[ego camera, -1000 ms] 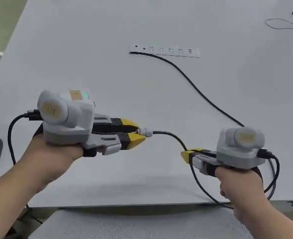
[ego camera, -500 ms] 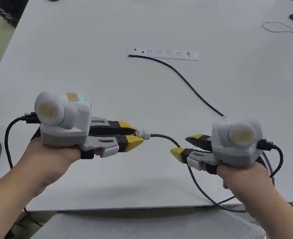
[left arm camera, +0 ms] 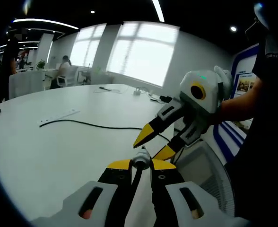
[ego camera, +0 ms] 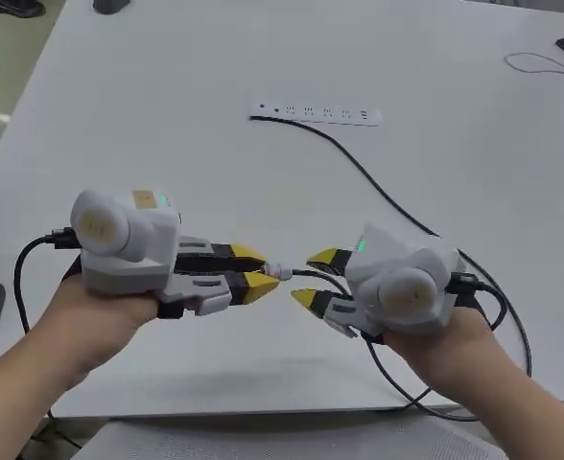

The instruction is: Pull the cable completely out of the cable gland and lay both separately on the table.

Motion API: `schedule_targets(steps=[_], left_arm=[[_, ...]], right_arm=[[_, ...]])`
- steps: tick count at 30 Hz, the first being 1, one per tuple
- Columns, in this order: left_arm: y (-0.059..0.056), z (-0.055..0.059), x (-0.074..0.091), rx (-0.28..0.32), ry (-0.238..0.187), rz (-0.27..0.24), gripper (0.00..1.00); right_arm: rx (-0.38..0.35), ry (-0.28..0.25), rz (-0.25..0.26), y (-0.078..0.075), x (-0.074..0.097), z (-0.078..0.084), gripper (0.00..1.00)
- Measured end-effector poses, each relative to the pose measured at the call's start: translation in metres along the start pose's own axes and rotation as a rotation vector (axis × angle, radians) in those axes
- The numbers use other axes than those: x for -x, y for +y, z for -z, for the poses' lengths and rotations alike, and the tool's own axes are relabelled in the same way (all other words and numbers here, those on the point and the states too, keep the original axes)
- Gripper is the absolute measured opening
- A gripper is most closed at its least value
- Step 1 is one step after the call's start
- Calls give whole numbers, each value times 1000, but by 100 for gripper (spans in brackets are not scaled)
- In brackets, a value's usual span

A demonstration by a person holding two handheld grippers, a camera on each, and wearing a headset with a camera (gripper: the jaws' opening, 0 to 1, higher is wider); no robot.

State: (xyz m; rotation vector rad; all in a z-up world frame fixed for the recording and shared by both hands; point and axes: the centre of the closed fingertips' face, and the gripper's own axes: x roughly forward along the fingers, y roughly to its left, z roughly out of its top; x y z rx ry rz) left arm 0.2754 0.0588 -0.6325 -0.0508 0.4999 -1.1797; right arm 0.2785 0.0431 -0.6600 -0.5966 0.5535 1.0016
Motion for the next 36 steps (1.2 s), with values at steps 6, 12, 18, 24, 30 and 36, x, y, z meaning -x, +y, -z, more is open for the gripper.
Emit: schedule_targets(steps=[6, 12, 18, 24, 30, 36], left_arm=[[-1, 0, -1, -3, 2, 6, 15], [-3, 1, -3, -12, 9, 15, 15], [-2, 1, -4, -16, 8, 12, 15], [-1, 0, -4, -18, 4, 9, 15], [1, -3, -2, -19, -2, 1, 15], [1, -5, -1, -25, -9, -1, 15]], right_arm=[[49, -12, 1, -1, 1, -5, 9], [30, 0, -2, -4, -1, 0, 3], [-9, -8, 5, -5, -1, 1, 2], [-83, 5, 20, -10, -2, 8, 1], [-220, 29, 39, -18, 1, 26, 1], [-387, 29, 58, -25, 5, 43, 1]])
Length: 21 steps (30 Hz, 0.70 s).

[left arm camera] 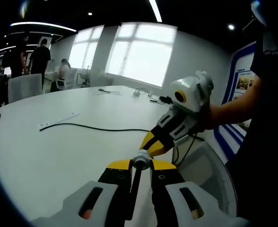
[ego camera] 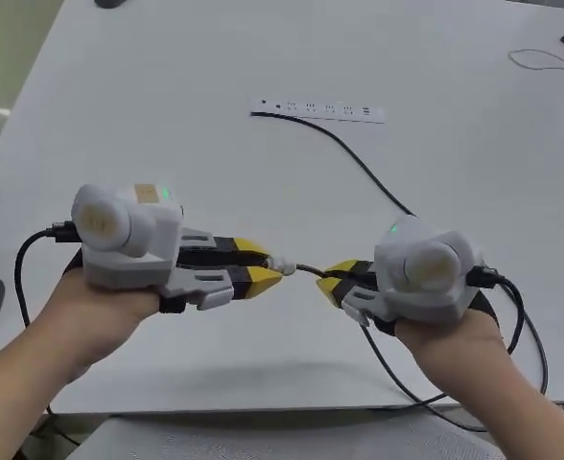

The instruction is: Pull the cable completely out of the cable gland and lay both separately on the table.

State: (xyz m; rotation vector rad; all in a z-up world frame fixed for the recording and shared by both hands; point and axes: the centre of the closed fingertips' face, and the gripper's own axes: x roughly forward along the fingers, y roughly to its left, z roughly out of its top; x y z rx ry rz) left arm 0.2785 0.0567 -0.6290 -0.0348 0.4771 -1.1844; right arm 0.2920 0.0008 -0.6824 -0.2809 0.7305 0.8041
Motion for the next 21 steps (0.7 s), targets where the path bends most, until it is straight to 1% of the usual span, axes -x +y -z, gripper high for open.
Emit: schedule_targets(steps=[3, 4, 5, 8, 12, 14, 16, 18, 21], left_arm=[[0, -1, 0, -3, -4, 0, 15], [0, -2, 0, -5, -6, -1, 15], [0, -2, 0, -6, -7, -1, 15], [0, -4, 0, -7, -14, -4, 15], [0, -4, 0, -9, -13, -7, 15], [-1, -3, 0, -12, -11, -8, 15], [-1, -2, -1, -11, -9, -9, 15], [-2, -2, -1, -10, -7, -9, 15], [-2, -2, -1, -8, -8, -9, 15]], right_arm=[[-80, -1, 5, -5, 0, 8, 1], [-118, -5, 4, -7, 0, 11, 1], [-128, -6, 2, -8, 0, 12, 1], [-221, -5, 1, -13, 0, 21, 1], [-307, 1, -5, -16, -1, 30, 1], [-346, 18, -5, -17, -2, 36, 1], [-385, 22, -6, -18, -4, 40, 1], [-404, 11, -14, -18, -3, 40, 1], [-406, 9, -18, -16, -3, 40, 2]])
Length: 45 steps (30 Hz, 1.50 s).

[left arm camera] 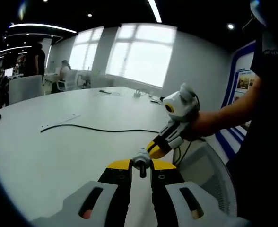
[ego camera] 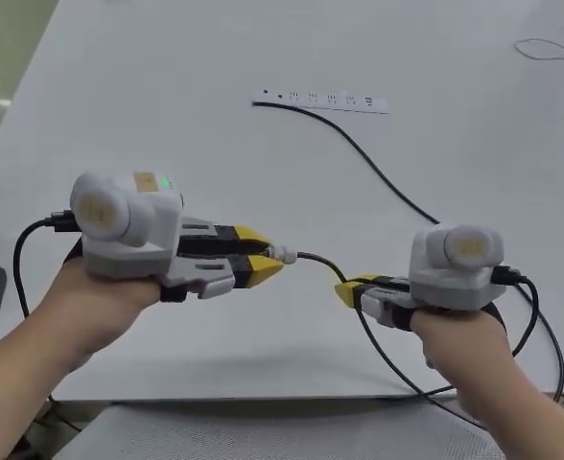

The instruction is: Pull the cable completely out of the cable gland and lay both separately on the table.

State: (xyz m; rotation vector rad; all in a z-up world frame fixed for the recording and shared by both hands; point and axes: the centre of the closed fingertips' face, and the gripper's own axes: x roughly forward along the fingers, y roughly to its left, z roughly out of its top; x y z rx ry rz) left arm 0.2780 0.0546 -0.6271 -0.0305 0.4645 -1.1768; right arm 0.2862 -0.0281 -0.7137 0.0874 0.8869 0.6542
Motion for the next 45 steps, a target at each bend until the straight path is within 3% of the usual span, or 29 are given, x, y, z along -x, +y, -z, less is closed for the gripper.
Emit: schedule_targets(steps=[9, 19, 23, 27, 31, 37, 45], left_arm=[[-1, -2, 0, 7, -6, 0, 15], [-1, -2, 2, 17, -9, -3, 15], [-1, -1, 3, 25, -5, -3, 15], [-2, -1, 4, 26, -4, -1, 15], [-2, -1, 4, 28, -3, -1, 15], [-1, 0, 5, 26, 1, 3, 15], [-1, -1, 6, 26, 1, 6, 15]], right_arm=[[17, -13, -13, 1, 1, 0, 3], [141, -9, -10, 4, 1, 0, 4], [187, -13, -9, 6, 0, -2, 12], [288, -22, -23, 14, 4, -10, 20], [457, -62, -60, 38, 11, -30, 25], [693, -77, -97, 75, 11, -49, 22], [748, -48, -109, 85, -1, -47, 11]])
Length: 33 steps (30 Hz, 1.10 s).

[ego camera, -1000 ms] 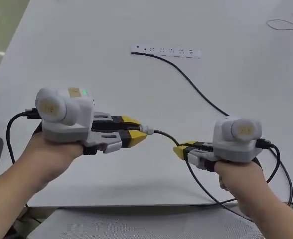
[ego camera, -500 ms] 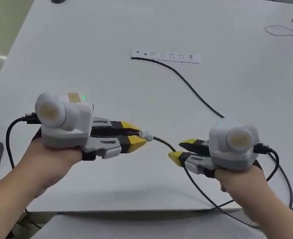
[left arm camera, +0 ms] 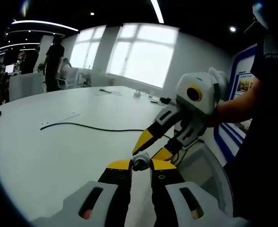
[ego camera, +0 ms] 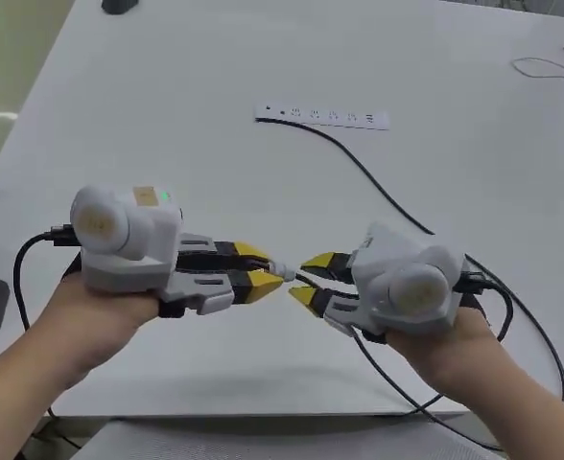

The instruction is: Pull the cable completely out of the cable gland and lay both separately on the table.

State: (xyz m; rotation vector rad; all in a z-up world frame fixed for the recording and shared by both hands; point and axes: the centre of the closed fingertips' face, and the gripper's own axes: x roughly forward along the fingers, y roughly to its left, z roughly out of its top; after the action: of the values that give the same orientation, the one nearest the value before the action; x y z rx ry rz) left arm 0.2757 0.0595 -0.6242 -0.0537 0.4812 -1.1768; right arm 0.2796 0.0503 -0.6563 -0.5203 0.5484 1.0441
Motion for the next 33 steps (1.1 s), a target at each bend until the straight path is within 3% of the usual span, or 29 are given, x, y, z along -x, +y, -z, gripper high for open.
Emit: schedule_targets(steps=[5, 18, 33], left_arm=[[0, 1, 0, 2, -3, 0, 15], [-2, 1, 1, 1, -10, -1, 15], [-1, -3, 4, 12, -32, -8, 15]], right_arm=[[-2, -3, -4, -1, 0, 0, 2], [-24, -3, 0, 2, -1, 4, 0], [-203, 54, 34, -8, 3, 39, 0]])
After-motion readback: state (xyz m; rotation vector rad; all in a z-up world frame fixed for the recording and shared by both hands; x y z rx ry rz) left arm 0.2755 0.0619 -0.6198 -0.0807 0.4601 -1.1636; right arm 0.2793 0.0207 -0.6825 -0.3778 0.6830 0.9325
